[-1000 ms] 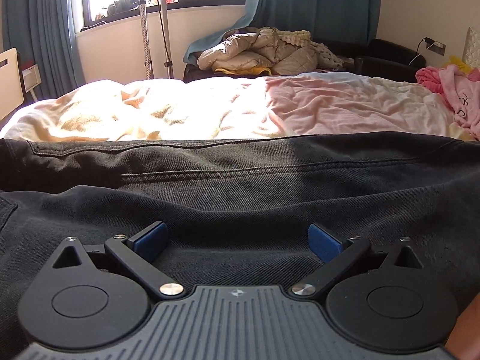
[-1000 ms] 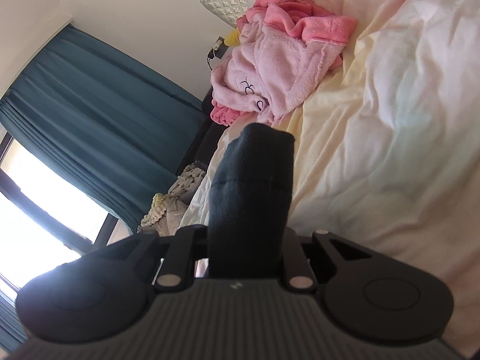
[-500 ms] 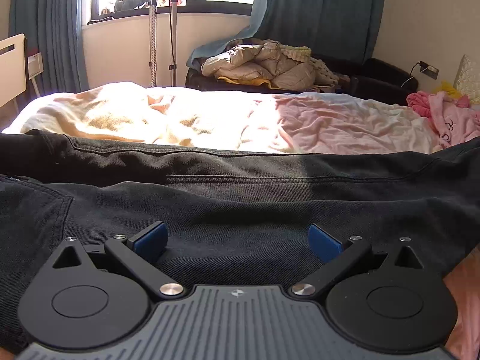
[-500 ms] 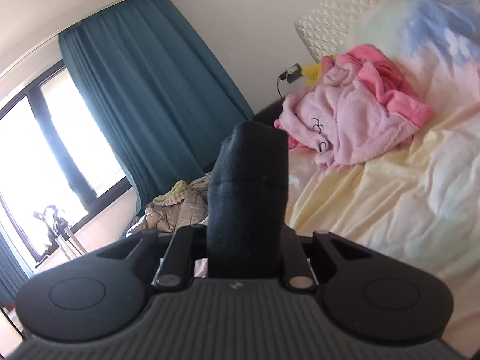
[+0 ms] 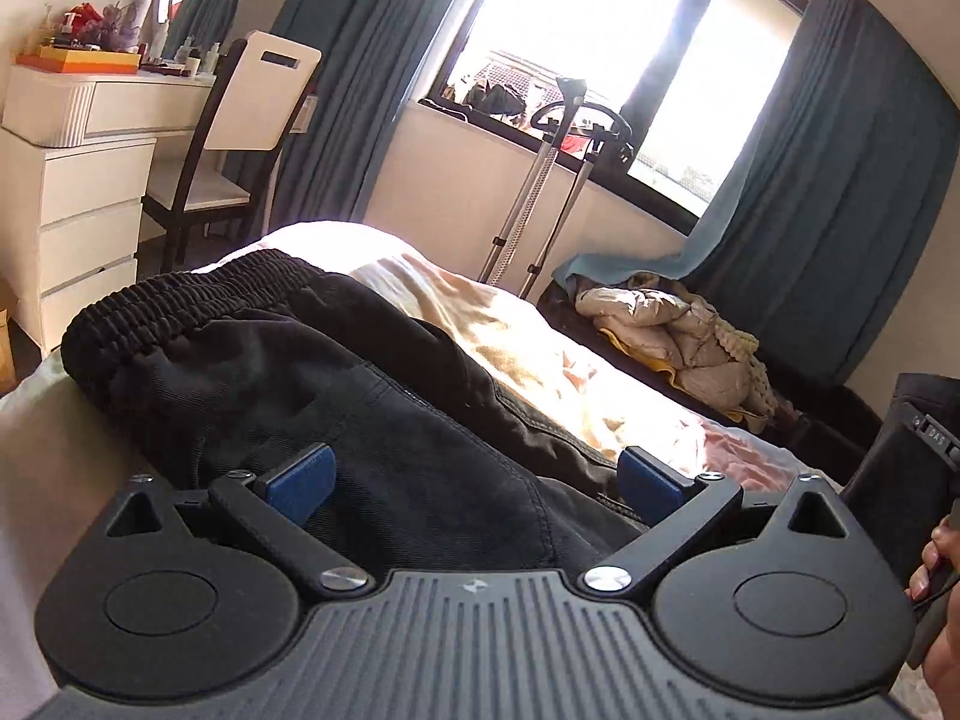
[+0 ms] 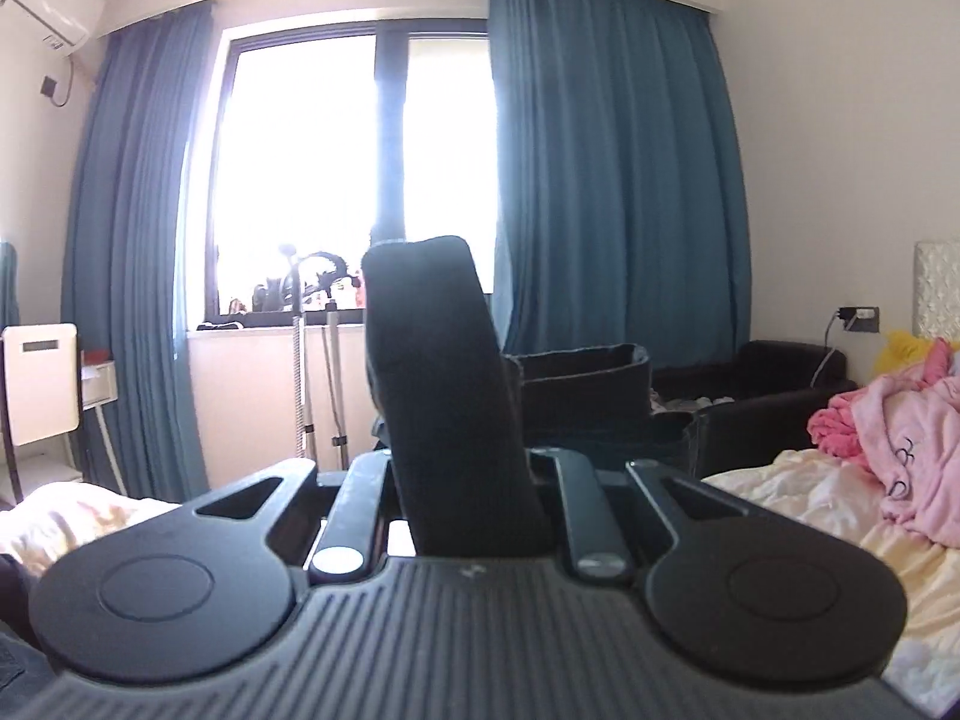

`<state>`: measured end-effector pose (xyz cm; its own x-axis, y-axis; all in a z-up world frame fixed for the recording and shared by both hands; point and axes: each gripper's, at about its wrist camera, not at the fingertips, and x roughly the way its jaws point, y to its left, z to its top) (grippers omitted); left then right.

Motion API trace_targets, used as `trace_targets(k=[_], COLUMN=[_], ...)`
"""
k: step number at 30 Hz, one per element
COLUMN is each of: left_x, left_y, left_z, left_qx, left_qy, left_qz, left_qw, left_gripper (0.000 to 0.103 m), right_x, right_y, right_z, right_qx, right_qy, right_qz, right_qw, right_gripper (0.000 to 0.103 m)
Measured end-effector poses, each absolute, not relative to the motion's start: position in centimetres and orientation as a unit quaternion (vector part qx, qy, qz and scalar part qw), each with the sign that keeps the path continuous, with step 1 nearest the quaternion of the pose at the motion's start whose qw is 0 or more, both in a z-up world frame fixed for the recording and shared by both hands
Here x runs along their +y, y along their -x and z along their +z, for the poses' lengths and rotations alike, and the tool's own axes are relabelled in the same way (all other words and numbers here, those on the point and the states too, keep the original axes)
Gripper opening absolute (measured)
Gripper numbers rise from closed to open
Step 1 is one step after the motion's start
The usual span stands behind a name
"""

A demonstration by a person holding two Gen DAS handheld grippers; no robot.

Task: Fold clothes
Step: 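Lay the trouser leg onto the folded trousers and open the right tool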

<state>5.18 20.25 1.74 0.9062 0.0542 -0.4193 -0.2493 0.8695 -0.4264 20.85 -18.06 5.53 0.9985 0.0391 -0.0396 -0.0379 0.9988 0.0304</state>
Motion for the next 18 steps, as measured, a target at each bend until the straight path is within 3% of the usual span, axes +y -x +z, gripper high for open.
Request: trace_targets(k=[6, 9, 13, 15, 16, 17, 18], left_x=[22.1, 22.5, 23.0, 22.9, 22.8, 22.5, 22.1], left_y=[-4.2, -4.4, -5.1, -5.5, -5.7, -6.0, -6.2], left_z=[1.1, 0.5, -0.7, -1.0, -1.1, -1.1, -1.2], left_qx=[0.18, 0.187, 0.206, 0.21, 0.212, 0.213, 0.215], left_qy=[0.283, 0.286, 0.309, 0.317, 0.317, 0.308, 0.299], left_qz=[0.09, 0.089, 0.09, 0.079, 0.073, 0.069, 0.063], left_qw=[0.938, 0.936, 0.924, 0.921, 0.922, 0.925, 0.928], left_gripper=[0.101, 0.101, 0.101, 0.101, 0.101, 0.101, 0.101], right_x=[-2.2, 1.0, 2.1, 1.8, 1.7, 1.7, 1.4], right_y=[-18.6, -17.6, -17.0, -16.9, -16.8, -16.2, -15.5], right_z=[-2.1, -6.0, -6.5, -5.8, -5.5, -5.8, -5.7], right_qx=[0.098, 0.159, 0.168, 0.171, 0.172, 0.178, 0.177], right_qy=[0.081, 0.085, 0.105, 0.108, 0.111, 0.11, 0.11], right_qz=[0.179, 0.221, 0.224, 0.234, 0.241, 0.261, 0.277], right_qw=[0.976, 0.958, 0.954, 0.951, 0.949, 0.942, 0.938], right_gripper=[0.019, 0.019, 0.02, 0.026, 0.035, 0.05, 0.056])
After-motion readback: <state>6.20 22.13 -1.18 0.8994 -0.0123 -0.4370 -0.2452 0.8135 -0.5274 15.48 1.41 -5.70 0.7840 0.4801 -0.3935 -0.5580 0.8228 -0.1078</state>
